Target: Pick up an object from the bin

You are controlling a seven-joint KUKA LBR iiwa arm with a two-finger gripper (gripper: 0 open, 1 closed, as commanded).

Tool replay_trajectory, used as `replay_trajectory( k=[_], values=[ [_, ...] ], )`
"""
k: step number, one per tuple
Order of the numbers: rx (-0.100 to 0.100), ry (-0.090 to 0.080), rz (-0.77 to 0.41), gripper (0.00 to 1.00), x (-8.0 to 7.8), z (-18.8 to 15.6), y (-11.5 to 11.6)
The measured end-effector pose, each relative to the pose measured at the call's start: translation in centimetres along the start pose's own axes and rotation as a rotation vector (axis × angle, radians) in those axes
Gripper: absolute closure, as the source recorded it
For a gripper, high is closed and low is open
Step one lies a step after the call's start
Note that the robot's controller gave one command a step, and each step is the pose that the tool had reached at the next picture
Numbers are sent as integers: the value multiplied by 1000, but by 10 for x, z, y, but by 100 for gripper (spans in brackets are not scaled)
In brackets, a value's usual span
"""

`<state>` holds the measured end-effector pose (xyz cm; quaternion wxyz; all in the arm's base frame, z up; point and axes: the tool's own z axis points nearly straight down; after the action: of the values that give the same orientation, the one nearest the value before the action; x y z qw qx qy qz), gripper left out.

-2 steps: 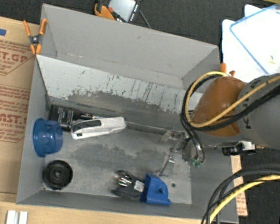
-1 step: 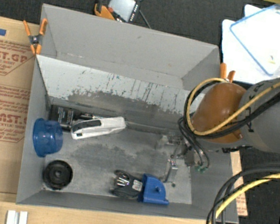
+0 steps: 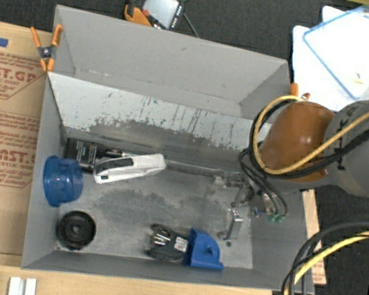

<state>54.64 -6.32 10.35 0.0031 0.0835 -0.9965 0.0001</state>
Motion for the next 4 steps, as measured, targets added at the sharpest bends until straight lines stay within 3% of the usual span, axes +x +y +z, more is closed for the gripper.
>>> replay_trajectory(
  k=[1,2,3,4],
  values=[
    [3,-8,-122,0,45,22,20],
    [2,-13,0,0,34,35,33],
    [0,-20,139,0,36,34,81],
    [5,-20,80,0,6,33,86]
  ],
)
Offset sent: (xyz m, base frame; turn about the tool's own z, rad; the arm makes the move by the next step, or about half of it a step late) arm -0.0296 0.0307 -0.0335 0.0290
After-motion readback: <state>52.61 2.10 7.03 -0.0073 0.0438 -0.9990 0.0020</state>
